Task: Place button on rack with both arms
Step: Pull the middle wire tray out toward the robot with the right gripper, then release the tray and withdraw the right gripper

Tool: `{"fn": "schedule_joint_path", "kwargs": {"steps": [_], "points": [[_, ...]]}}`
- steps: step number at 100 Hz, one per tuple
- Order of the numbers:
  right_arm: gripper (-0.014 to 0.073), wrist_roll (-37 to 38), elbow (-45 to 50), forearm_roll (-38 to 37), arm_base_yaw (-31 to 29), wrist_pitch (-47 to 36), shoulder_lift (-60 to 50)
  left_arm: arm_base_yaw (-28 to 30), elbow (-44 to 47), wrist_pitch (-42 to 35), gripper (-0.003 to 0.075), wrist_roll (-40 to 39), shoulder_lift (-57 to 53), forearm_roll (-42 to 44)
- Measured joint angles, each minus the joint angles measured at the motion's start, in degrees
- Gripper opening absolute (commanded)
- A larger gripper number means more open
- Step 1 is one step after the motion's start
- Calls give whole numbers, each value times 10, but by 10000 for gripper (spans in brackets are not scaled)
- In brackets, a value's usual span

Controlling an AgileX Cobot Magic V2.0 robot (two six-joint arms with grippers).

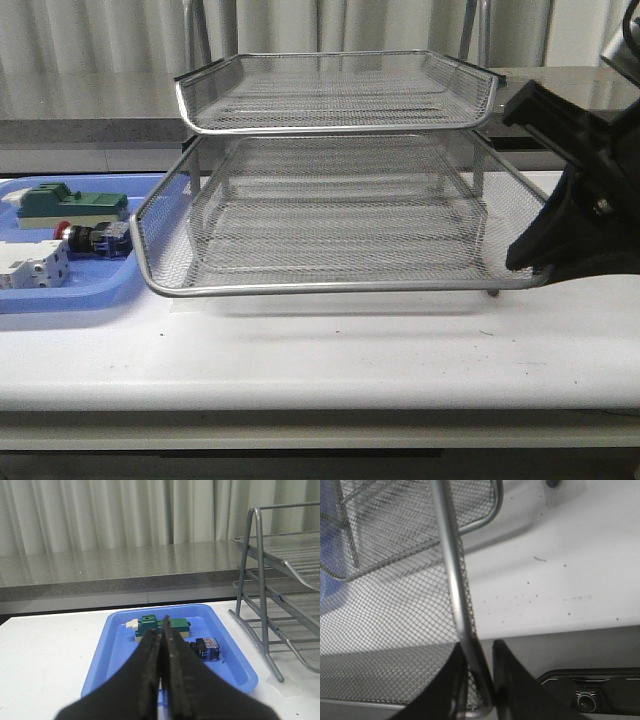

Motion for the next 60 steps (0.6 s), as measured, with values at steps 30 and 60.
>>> {"fn": "schedule_joint_path", "kwargs": {"steps": [30, 60], "points": [[227, -7, 7, -13, 0, 8, -20, 0, 0, 0, -20, 0, 0, 0], [465, -7, 18, -89, -3, 24, -80, 0, 0, 0, -20, 0, 0, 0]]}}
